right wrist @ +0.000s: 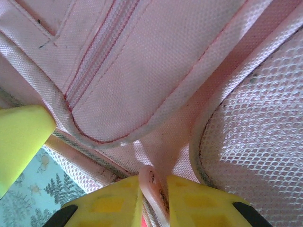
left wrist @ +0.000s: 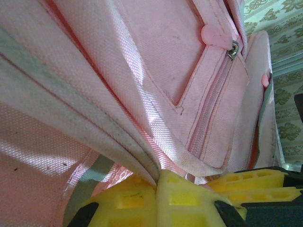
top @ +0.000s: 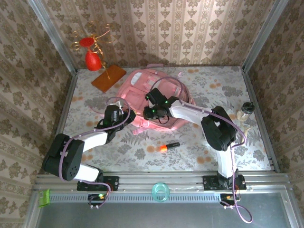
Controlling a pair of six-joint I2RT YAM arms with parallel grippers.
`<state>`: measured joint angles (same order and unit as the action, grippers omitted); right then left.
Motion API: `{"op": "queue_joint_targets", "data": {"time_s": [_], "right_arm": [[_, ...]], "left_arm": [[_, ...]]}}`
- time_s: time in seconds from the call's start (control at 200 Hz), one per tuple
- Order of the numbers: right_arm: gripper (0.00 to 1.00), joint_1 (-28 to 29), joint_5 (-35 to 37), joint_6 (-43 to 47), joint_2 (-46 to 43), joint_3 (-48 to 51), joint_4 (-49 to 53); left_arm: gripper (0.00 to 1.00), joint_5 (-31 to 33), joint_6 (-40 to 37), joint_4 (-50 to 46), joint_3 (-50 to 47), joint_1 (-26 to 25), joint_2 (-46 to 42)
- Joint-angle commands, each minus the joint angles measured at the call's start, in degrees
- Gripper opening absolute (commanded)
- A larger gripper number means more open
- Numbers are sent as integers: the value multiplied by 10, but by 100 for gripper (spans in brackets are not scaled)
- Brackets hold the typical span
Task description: Pack books, pencil case, and school supplies into a backpack
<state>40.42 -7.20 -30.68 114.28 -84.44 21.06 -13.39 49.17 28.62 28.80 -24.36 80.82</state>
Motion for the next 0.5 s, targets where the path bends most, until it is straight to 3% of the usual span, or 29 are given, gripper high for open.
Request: {"op": "queue_joint_targets", "data": {"time_s": [0.0, 0.23, 0.495], "right_arm": [[21, -15, 139, -8, 26, 6, 15], [9, -17, 161, -16, 12, 21, -5], [0, -26, 146, -27, -72, 95, -93]], "left_arm": [[0, -11, -26, 1, -1, -3, -30], [0, -8, -29, -2, -3, -3, -32], [0, 15, -37, -11, -14, -2, -42]]}}
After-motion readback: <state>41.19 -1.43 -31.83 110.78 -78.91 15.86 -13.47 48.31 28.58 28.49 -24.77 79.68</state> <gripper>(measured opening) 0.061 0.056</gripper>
